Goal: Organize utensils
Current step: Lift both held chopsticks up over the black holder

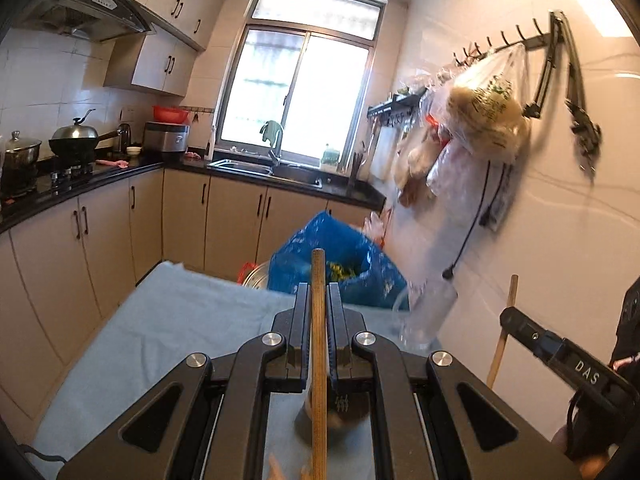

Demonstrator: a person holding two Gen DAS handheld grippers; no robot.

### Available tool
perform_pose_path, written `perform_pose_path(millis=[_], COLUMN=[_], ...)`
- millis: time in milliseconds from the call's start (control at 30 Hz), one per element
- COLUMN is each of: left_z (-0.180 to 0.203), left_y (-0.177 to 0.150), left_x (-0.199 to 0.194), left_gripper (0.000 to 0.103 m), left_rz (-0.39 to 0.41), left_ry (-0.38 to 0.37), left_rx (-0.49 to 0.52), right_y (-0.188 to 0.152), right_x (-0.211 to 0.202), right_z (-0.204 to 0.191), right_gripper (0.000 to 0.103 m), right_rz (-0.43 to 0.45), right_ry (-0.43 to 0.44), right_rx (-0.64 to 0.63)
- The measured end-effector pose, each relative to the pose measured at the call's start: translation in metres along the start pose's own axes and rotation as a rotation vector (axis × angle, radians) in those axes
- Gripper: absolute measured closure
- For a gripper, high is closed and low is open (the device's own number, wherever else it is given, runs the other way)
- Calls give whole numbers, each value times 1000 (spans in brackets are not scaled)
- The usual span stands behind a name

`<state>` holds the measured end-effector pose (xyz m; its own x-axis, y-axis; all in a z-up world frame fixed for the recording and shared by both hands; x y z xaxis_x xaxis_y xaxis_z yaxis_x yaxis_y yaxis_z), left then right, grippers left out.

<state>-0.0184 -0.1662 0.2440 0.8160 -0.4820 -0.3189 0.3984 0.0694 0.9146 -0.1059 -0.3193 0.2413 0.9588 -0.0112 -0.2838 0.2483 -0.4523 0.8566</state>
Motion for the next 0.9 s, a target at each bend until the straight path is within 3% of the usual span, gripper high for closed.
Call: perform_pose_path(millis=[267, 500, 700, 900], left_z=[0, -7, -3, -10], left_y=[18, 22, 2, -13], left_x=[82, 132, 155, 155], left_gripper=[96, 97, 96, 96], left_rz=[16, 30, 8, -28], left_ry=[-50, -40, 15, 55], left_rx=[-99, -158, -75, -65], right_y=[31, 25, -1, -22], right_x=[69, 115, 144, 147], right_z=[0, 12, 22, 21], right_gripper=[95, 95, 95, 95], right_rz=[85, 102, 16, -40], right_ry=[-37, -79, -104, -114], right_rx=[14, 25, -5, -41])
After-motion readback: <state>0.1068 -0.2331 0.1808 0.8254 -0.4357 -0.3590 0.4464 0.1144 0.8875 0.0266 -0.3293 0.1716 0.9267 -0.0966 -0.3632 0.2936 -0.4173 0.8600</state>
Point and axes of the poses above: each gripper's, at about its wrist camera, not at the fingertips, and x roughly the way its jaws point, z to its right, y to its top, the point moved 1 cm from there along x, roughly the way its jaws point, and after that the axes turned 1 degree about -y, right-handed, at the moved point
